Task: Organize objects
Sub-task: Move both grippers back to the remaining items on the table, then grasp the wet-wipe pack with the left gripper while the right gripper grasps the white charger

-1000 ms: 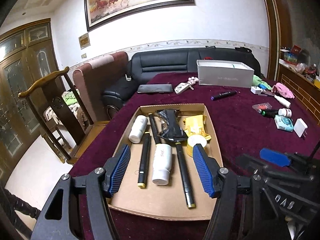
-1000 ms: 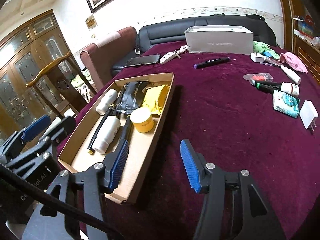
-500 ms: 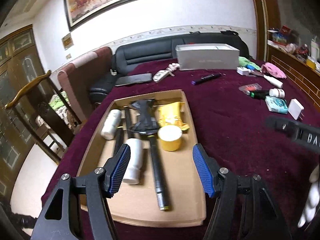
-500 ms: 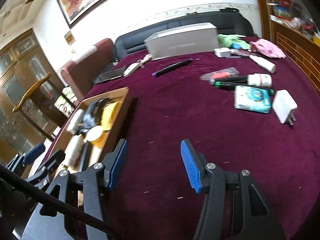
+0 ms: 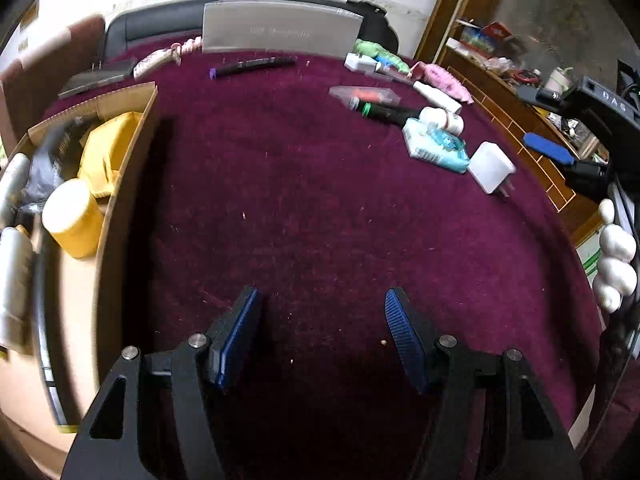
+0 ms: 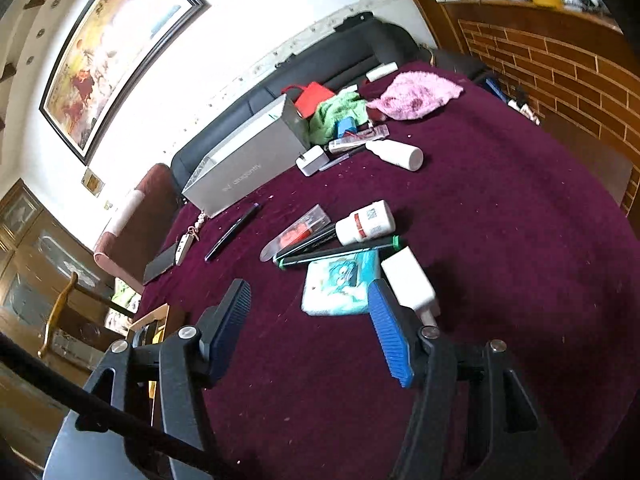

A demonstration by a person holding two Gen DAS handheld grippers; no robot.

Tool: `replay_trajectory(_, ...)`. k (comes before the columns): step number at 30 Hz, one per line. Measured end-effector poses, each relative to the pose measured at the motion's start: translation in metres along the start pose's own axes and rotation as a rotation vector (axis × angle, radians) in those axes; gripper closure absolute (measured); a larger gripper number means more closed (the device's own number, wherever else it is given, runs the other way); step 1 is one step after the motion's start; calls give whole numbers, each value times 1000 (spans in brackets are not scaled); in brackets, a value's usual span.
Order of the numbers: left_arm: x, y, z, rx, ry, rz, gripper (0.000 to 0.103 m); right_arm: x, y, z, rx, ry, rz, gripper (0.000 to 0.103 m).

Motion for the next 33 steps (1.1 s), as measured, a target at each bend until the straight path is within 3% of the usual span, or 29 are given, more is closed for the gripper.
replay_trajectory(5,-2,-1,-2,-14,-9,2,39,-42,30,12,71,15,117,43)
replay_trajectory(9,-5,0,-4,-35,-13,9,30,-83,44,16,70,-72,204,43)
replay_trajectory(12,-6,2,-4,-37,-18,9,29,-107,43,12,70,-154,241,43)
replay_trajectory(14,-6,2,-3,-32,-27,7,29,-114,39,19,134,-192,265,41)
replay_trajectory(15,-5,2,-1,-28,-35,5,29,-115,33,25,159,-160,303,41)
replay_trajectory(19,-5,2,0,-25,-48,4,27,-122,-7,46,154,193,583,41)
replay_trajectory(20,-6,2,0,-24,-50,4,27,-113,-10,51,180,218,562,41)
replay_trajectory(21,-5,2,1,-22,-54,3,27,-102,-7,53,202,187,497,41)
replay_trajectory(24,-5,2,1,-24,-53,4,26,-82,8,47,212,11,343,41)
replay_trajectory(26,-5,1,2,-24,-60,3,25,-78,9,42,206,-27,317,41)
replay_trajectory(33,-5,3,2,-25,-61,4,25,-5,8,3,71,-119,14,41)
Point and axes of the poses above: each gripper's, at about its wrist camera, not at the fingertips, and x roughly against the way its jaws point, z to its left, y to its top, the point moved 1 cm from there along -x, roughly the way its jaws point, and after that the axes turned 9 degrees about z, right-handed, at the moved point
